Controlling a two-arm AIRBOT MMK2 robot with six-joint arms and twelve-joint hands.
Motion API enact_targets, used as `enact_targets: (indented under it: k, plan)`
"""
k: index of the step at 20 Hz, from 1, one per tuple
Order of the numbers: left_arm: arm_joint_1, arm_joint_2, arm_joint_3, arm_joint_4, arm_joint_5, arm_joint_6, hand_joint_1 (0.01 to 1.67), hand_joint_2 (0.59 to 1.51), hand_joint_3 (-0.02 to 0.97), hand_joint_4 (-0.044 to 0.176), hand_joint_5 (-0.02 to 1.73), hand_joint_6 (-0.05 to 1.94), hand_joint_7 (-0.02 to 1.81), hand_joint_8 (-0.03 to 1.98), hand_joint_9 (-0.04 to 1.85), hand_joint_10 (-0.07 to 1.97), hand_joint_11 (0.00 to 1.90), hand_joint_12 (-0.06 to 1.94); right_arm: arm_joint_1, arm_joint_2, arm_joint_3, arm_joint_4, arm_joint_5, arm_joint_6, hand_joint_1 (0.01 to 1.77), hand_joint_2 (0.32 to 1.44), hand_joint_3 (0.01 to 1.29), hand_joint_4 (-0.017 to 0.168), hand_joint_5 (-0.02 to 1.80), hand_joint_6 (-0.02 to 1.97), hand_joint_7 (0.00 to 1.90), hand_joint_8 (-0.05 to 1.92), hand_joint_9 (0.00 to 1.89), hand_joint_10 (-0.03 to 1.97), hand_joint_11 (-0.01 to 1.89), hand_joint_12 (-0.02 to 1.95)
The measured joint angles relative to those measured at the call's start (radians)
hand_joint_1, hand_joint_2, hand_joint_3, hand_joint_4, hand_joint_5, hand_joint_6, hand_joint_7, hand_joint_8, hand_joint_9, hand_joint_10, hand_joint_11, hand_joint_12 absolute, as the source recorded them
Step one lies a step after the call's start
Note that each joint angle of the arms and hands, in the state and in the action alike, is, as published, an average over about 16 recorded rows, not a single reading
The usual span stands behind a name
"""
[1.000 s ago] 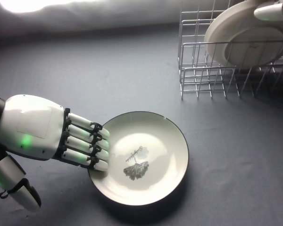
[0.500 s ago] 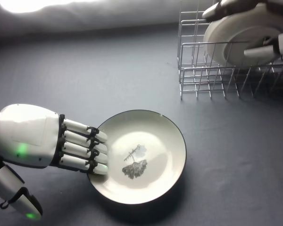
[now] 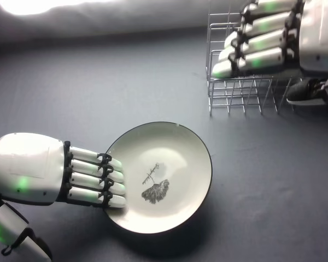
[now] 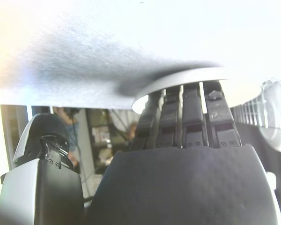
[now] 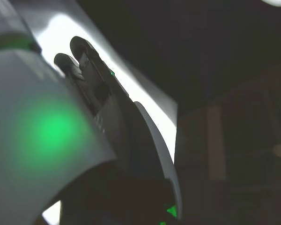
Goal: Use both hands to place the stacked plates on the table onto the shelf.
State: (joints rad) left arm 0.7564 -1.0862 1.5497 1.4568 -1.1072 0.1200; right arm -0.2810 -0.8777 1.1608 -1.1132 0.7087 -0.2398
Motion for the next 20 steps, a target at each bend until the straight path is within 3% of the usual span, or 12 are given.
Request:
enact_targets:
  k: [9, 15, 20]
  plan:
    - [0.044, 0.007, -0.023, -0.011, 0.017, 0.005, 0.02, 1.101, -0.002, -0.009, 0.07, -0.03, 0.08, -0.02, 0.08, -0.02, 0.02, 0.16, -0.041, -0.012, -0.036, -0.141, 0.046, -0.002, 1.1, 1.08, 0.01, 0.004, 0.14, 0.03, 0.16, 0.02, 0.13, 0.13, 0.01, 0.75]
    - [0.052, 0.009, -0.029, -0.004, 0.021, 0.005, 0.02, 1.104, -0.003, -0.011, 0.06, -0.03, 0.07, -0.02, 0.08, -0.02, 0.02, 0.16, -0.068, -0.05, -0.059, -0.152, 0.01, -0.009, 1.05, 1.07, 0.01, 0.004, 0.04, 0.03, 0.04, 0.02, 0.05, 0.04, 0.01, 0.47]
    - [0.053, 0.009, -0.029, -0.001, 0.019, 0.004, 0.02, 1.105, -0.003, -0.011, 0.06, -0.03, 0.07, -0.02, 0.08, -0.02, 0.02, 0.15, -0.089, -0.102, -0.062, -0.149, -0.035, -0.017, 1.06, 1.06, 0.01, 0.004, 0.02, 0.03, 0.02, 0.02, 0.03, 0.03, 0.01, 0.43]
